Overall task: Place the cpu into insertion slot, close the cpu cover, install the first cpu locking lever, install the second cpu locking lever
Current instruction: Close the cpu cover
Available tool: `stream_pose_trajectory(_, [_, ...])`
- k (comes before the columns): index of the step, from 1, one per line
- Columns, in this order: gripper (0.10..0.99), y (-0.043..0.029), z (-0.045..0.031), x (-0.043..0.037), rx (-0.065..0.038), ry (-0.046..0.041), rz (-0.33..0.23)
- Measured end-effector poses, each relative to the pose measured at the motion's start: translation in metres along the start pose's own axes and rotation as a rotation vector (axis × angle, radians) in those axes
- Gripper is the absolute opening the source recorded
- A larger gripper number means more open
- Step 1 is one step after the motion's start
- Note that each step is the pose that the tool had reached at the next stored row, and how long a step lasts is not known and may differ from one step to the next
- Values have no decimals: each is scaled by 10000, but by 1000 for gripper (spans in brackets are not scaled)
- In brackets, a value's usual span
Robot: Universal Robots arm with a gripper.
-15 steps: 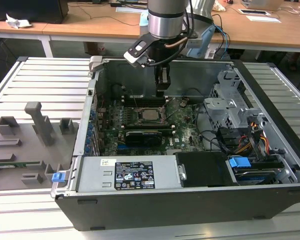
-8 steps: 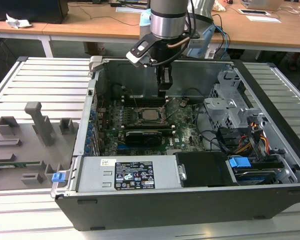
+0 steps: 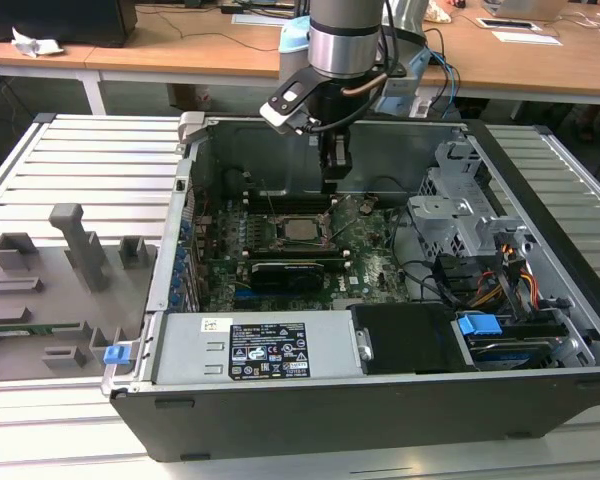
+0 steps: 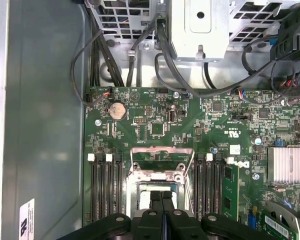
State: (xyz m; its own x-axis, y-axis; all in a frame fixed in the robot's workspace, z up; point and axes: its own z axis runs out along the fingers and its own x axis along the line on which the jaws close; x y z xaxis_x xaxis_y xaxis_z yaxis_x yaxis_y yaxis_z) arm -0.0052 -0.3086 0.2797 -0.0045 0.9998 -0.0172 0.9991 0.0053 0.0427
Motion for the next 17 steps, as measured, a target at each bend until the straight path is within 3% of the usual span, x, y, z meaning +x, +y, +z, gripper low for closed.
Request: stream_pose_trajectory(17, [106, 121, 5, 14, 7, -33, -2])
